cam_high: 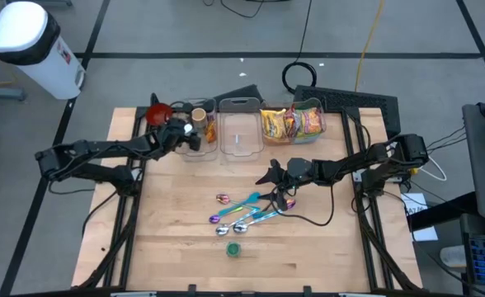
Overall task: Pick & Place Food Item
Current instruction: Put the white seasoning bottle into the left transparent bin, then put the green seasoning bottle into the left transparent bin
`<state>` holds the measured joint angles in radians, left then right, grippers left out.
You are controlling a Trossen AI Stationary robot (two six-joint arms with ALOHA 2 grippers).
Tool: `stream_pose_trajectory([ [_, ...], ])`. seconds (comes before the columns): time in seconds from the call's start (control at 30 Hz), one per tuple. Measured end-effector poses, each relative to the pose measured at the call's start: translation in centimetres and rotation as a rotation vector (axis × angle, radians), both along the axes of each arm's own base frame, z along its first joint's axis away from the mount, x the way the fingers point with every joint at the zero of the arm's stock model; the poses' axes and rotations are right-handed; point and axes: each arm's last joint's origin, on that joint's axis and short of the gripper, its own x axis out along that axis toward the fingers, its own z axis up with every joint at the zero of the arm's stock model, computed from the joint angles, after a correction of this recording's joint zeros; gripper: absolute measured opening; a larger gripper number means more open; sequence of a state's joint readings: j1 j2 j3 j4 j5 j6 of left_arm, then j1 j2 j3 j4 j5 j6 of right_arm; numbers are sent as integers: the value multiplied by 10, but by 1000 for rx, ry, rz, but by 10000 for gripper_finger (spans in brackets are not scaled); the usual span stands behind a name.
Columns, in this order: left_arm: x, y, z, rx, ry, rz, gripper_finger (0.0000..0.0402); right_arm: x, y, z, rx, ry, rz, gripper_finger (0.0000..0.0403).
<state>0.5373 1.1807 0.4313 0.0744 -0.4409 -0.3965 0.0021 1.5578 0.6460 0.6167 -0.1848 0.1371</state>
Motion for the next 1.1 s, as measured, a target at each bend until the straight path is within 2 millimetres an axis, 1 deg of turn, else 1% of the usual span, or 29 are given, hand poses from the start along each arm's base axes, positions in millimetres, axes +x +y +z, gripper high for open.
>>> stream_pose_trajectory([
  [0.1, 0, 0, 1, -2, -9, -10, 375, 0, 0, 0, 0, 0, 0, 254],
  [0.2, 0, -1, 7, -2, -42, -32, 393, 0, 0, 0, 0, 1, 0, 254],
  [0.3, 0, -3, 17, -10, -99, -81, 385, 0, 0, 0, 0, 1, 0, 254],
  [0.5, -2, -10, 50, -5, -279, -235, 368, 0, 0, 0, 0, 1, 0, 254],
  [0.6, -6, -16, 68, 3, -376, -326, 365, 0, 0, 0, 0, 1, 0, 254],
  [0.73, -13, -28, 86, 19, -471, -440, 365, 0, 0, 0, 0, 1, 0, 254],
  [0.9, -17, -46, 98, 15, -545, -591, 365, 0, 0, 0, 0, 1, 0, 254],
  [1.1, -10, -69, 99, -29, -558, -735, 365, 0, 0, 0, 0, 1, 0, 254],
])
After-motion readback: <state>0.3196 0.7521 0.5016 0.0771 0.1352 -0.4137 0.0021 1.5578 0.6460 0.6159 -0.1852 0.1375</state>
